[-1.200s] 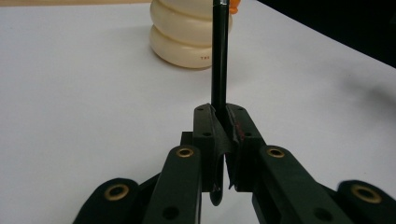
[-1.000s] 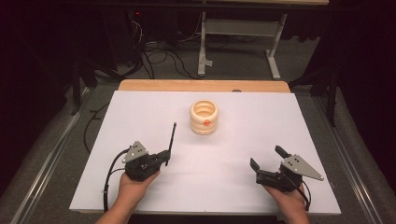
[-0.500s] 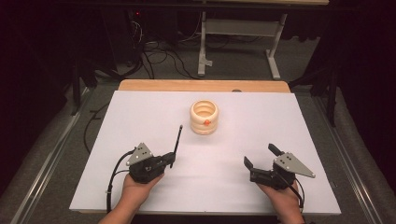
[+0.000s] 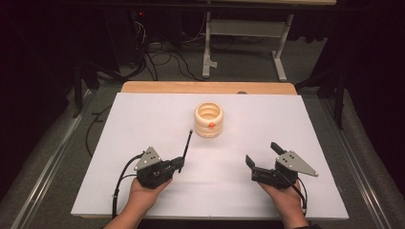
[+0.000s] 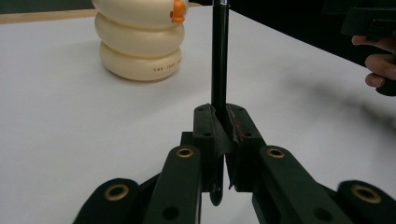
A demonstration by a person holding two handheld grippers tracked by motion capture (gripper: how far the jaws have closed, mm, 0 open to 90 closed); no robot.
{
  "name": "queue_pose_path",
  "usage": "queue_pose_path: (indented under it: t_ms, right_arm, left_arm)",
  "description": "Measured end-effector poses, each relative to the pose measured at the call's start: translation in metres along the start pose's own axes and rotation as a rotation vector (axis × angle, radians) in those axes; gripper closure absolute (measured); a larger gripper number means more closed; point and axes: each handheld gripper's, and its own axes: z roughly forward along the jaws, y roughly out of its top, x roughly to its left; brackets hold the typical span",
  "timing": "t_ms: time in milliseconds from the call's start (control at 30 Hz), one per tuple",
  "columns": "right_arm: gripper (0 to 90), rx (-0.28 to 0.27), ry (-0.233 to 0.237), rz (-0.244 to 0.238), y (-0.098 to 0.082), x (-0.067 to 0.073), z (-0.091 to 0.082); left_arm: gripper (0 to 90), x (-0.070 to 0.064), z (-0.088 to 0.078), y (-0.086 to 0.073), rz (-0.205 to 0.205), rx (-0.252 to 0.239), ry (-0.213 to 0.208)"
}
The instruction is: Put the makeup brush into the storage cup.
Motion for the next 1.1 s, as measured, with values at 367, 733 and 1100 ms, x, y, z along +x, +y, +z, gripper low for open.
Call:
queue_pose_path:
  t_ms: [367,733,1100]
  right_arm:
    - [4.0,-0.011,0.044,-0.015,0.010,0.013,0.007]
    - [4.5,-0.013,0.090,0.020,0.022,0.026,0.015]
    - [5.0,-0.006,0.088,-0.014,0.039,0.031,0.028]
  left_arm:
    - [83.4,-0.006,0.008,0.005,0.016,-0.004,-0.018]
    - [83.4,-0.013,0.009,0.011,0.030,0.011,-0.014]
    - [83.4,-0.020,0.016,0.022,0.011,-0.011,-0.024]
